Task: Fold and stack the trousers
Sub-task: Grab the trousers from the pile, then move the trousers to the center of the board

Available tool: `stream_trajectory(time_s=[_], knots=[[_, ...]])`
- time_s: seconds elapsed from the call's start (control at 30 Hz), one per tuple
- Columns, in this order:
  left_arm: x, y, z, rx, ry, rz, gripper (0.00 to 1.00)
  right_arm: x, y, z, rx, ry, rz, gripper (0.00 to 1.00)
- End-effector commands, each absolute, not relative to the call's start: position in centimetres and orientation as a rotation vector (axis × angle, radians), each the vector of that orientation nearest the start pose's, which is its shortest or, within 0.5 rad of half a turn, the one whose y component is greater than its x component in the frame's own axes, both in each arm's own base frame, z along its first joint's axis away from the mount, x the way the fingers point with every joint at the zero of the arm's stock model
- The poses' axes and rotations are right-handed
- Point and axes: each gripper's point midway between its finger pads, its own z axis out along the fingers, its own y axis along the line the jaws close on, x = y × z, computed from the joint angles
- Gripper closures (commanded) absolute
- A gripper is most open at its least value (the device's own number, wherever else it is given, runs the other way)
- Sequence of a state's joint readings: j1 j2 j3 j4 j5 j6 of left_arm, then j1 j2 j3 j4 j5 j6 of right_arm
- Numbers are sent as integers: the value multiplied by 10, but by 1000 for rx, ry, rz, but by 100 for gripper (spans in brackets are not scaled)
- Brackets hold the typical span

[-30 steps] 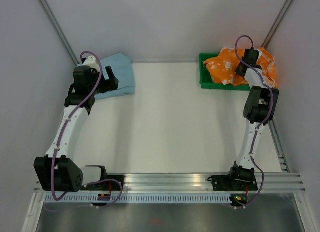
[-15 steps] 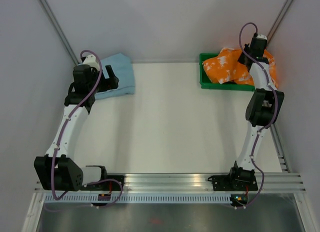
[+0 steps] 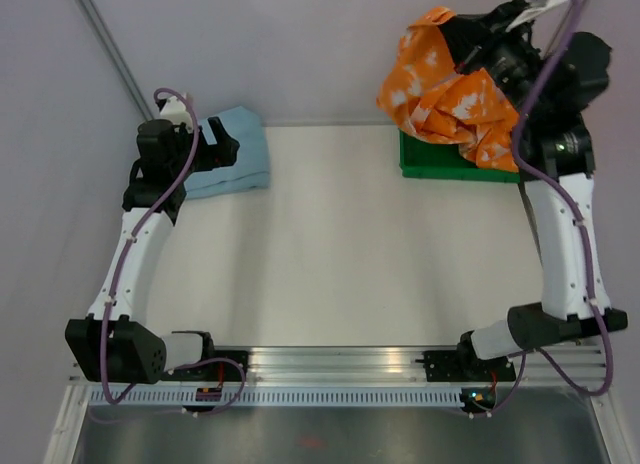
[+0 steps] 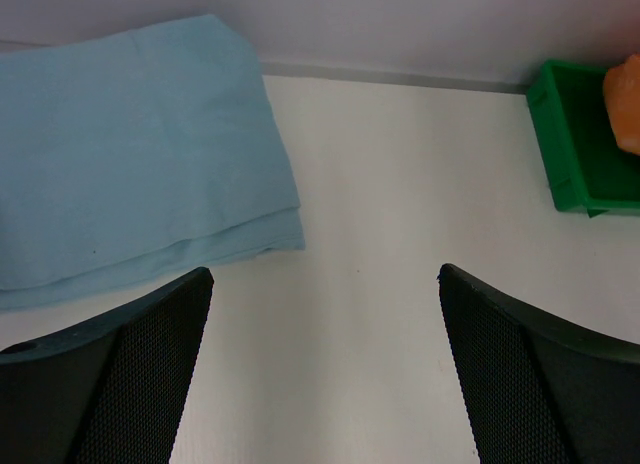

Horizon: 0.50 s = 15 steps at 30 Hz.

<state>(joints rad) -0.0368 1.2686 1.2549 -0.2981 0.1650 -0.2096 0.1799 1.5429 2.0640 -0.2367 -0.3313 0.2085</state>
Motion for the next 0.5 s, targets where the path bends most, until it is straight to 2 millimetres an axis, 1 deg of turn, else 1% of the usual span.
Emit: stream_trajectory(time_s=[0.0,0.03,0.07,0.1,0.13,0.17,0.2,0.23,0.27,0.3,0.33,0.37,0.4,0.43,0.47], knots=[[404,-62,357,-4,1757,-376,0,338,170,622,-394,1147,814,100],[404,-62,359,-2,1754,-379,0,313,189,623,-423,1147,911,100],[403,-62,360,-2,1755,-379,0,311,203,601,-437,1213,965,100],[404,-62,359,-4,1760,-378,0,307,213,588,-448,1258,1004,100],[403,-61,361,-8,1758,-373,0,297,228,573,-462,1304,1050,100],[402,-59,359,-16,1765,-365,0,305,240,528,-442,1450,1078,100],[403,-57,359,-26,1766,-350,0,306,246,505,-436,1522,1077,100],[402,-55,358,-23,1769,-338,0,299,262,476,-458,1605,1095,100],[402,-54,357,-29,1770,-329,0,299,270,422,-474,1766,1062,100],[402,-51,355,-38,1773,-313,0,299,275,397,-483,1833,1024,100],[403,-50,353,-36,1776,-307,0,287,291,355,-538,1939,1018,100],[405,-50,353,-35,1778,-306,0,282,295,333,-557,1999,995,99],[406,-51,352,-34,1782,-311,0,279,300,319,-583,2027,976,89],[407,-52,352,-34,1783,-316,0,275,308,303,-612,2067,974,45],[408,-53,351,-34,1786,-322,0,273,307,296,-618,2099,955,13]])
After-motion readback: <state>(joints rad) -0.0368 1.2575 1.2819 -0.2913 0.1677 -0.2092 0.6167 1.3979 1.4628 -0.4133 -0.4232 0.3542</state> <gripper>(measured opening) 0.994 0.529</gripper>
